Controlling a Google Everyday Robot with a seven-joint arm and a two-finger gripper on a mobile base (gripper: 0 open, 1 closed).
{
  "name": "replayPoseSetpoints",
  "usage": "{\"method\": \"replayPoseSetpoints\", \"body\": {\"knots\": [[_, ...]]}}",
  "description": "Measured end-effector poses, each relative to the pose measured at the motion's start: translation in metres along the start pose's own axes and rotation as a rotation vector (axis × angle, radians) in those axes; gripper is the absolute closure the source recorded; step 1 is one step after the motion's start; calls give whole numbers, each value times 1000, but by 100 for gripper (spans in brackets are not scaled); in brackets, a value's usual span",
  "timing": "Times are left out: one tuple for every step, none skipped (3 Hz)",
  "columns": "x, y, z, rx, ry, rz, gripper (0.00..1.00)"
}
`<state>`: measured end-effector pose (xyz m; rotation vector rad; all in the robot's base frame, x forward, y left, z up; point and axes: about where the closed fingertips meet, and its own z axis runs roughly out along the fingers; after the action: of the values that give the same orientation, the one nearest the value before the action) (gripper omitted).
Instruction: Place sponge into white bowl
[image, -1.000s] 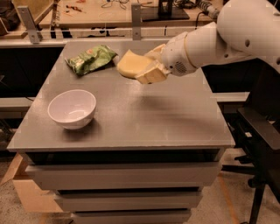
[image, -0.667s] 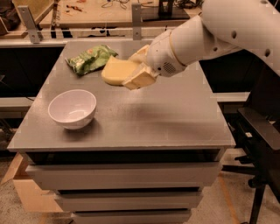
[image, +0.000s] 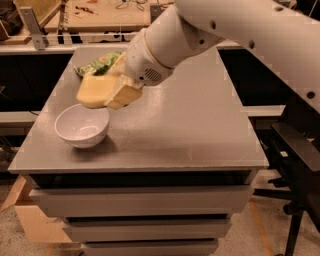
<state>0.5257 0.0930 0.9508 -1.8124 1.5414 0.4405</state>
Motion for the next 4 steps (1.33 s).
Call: {"method": "replayPoseSetpoints", "body": {"knots": [[-36, 12, 23, -59, -21, -48, 100], [-54, 18, 42, -125, -45, -54, 100], [-55, 15, 59, -178, -67, -28, 100], [-46, 7, 68, -197, -90, 19, 100]]}}
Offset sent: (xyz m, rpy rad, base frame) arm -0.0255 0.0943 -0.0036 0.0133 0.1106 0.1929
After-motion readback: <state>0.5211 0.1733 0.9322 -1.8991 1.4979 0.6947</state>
